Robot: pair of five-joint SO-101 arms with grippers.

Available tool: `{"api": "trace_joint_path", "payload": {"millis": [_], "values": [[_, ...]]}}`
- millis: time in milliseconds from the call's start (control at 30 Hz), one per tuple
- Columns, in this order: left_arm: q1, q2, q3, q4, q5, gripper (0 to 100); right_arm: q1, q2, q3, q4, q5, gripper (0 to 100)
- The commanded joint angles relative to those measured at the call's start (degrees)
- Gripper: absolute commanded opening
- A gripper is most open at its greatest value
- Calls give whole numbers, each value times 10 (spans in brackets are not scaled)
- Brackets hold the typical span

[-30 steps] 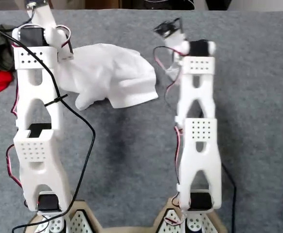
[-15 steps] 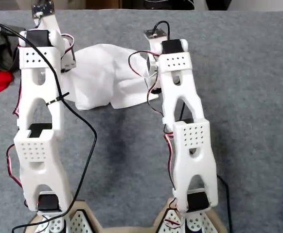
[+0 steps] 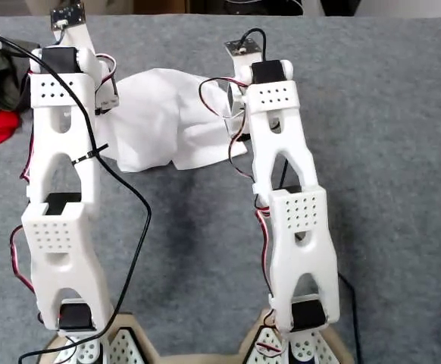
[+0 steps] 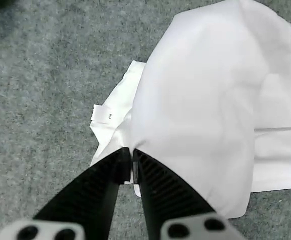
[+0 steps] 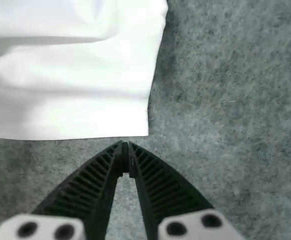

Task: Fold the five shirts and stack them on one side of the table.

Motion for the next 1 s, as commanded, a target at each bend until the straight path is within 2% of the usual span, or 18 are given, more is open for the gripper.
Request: {"api": "trace_joint_path", "payload": {"millis": [0, 133, 300, 733, 967], "values": [[7, -9, -2, 5, 0, 19, 0, -19, -29, -15, -8, 9], [7, -9, -2, 5, 0, 19, -1, 14, -29, -27, -49, 12], [7, -9, -2, 5, -2, 19, 3, 50, -29, -31, -90, 100], [7, -8, -2, 1, -3, 19, 0, 71, -28, -74, -106, 109], [11, -8, -2, 1, -4, 19, -1, 111, -29, -63, -110, 109]]}}
